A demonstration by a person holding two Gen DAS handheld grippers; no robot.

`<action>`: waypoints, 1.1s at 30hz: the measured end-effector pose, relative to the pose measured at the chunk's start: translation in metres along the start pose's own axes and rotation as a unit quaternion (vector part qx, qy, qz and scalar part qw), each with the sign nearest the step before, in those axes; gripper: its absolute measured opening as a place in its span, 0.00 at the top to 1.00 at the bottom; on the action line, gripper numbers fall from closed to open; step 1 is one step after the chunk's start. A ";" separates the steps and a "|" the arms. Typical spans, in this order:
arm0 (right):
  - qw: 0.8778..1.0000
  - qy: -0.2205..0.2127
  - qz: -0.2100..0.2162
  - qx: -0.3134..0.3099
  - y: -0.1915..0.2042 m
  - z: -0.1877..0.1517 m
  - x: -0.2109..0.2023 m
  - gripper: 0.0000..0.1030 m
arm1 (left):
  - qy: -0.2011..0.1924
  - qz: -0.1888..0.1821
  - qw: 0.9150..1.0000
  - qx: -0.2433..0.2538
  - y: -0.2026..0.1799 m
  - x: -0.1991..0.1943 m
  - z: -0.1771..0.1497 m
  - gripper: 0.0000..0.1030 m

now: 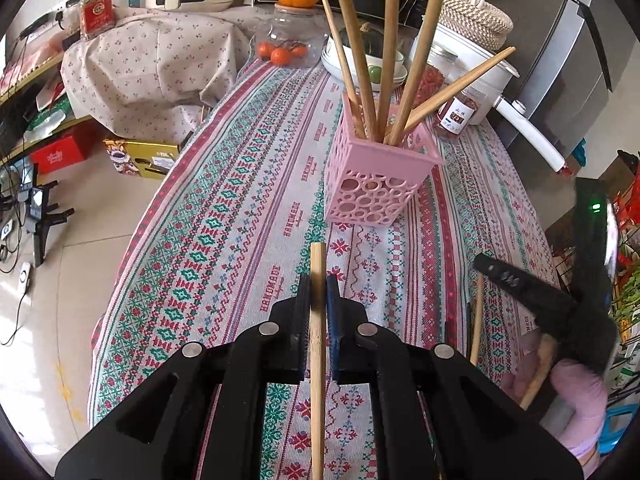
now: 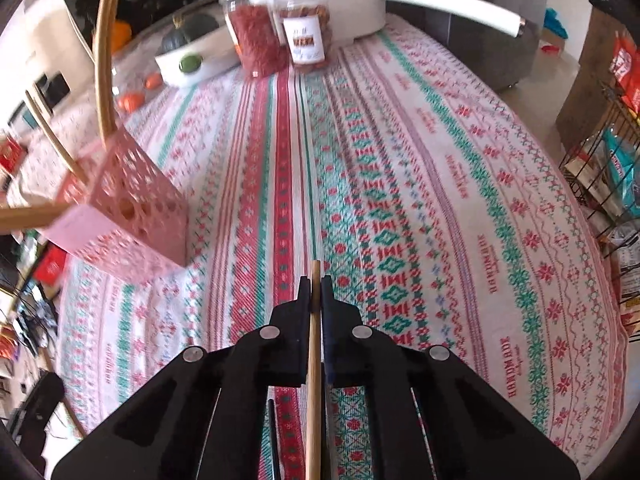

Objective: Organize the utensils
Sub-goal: 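Lift both held chopsticks and carry them over the pink holder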

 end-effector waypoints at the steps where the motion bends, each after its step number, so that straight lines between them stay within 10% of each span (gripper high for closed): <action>1: 1.000 -0.006 0.007 0.004 -0.001 0.002 -0.005 0.95 | -0.002 0.001 1.000 0.001 0.000 -0.001 0.000 0.93; 33: 0.971 -0.150 0.167 0.083 -0.076 0.009 -0.179 0.95 | -0.134 -0.054 0.989 -0.028 -0.013 -0.098 -0.006 0.93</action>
Point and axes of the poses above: each gripper's, at about its wrist camera, not at the fingertips, and x roughly the way its jaws point, y to its left, z to its top, the point moved 8 cm from there along x, roughly the way its jaws point, and after that the axes turned 2 degrees about y, right-handed, at the moved point
